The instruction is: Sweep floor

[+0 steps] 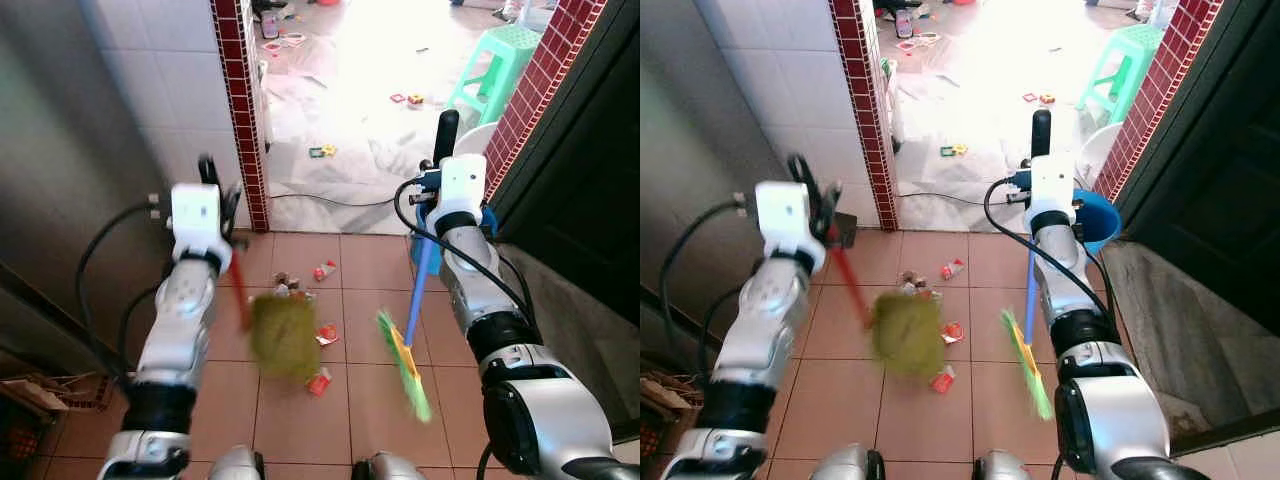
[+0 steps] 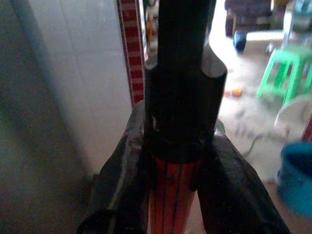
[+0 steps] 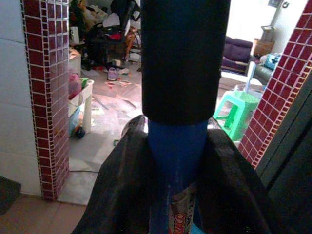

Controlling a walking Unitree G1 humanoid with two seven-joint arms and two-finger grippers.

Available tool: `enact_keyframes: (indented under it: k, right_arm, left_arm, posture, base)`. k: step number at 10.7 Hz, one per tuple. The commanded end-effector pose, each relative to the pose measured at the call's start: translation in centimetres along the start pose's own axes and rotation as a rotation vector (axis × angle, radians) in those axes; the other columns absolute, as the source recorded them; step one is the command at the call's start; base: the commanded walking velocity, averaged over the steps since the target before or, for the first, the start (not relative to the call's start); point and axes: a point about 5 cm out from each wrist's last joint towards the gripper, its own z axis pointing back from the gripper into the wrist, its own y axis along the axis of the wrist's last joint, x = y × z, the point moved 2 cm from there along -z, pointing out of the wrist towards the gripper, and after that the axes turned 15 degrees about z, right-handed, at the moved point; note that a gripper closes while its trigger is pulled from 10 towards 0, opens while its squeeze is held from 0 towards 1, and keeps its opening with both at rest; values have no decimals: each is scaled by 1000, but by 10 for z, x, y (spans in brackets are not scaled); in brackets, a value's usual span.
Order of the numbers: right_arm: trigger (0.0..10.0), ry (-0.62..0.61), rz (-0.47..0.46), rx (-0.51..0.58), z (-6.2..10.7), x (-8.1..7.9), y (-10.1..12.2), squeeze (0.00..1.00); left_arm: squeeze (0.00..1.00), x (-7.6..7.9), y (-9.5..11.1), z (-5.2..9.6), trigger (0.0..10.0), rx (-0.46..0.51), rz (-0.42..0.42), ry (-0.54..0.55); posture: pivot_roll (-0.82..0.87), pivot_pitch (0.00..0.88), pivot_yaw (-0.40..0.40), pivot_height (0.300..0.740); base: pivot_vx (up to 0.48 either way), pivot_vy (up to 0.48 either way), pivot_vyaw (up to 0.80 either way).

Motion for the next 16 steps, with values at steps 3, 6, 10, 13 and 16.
enact_keyframes:
  k: [3, 6, 10, 13, 16]
  right_arm:
    - [10000, -3, 0, 35, 0, -3, 7, 0]
    - [10000, 7, -79, 7, -1, -13, 7, 0]
    - [10000, 34, -315, -150, -2, -25, -7, 0]
    - [10000, 130, -706, -232, -8, -42, 1, 0]
    - [10000, 287, -524, 88, -22, -33, 66, 0]
  left_arm:
    - [0, -1, -16, 1, 10000, -73, -80, -45]
    - [0, 6, -61, -1, 10000, -207, 13, -26]
    - [0, 13, -98, 4, 10000, -335, 150, 30]
    - [0, 15, -102, 3, 10000, -348, 167, 41]
    - [0, 17, -105, 2, 10000, -359, 155, 34]
  posture:
    - [-2, 74, -1, 740]
    - [-3, 80, -6, 740]
    - [-24, 73, -14, 740]
    - [-32, 60, -16, 740]
    - [-46, 52, -9, 740]
  base:
    - [0, 0, 0]
    - [0, 0, 0]
    - [0, 0, 0]
    - [0, 0, 0]
    - [0, 0, 0]
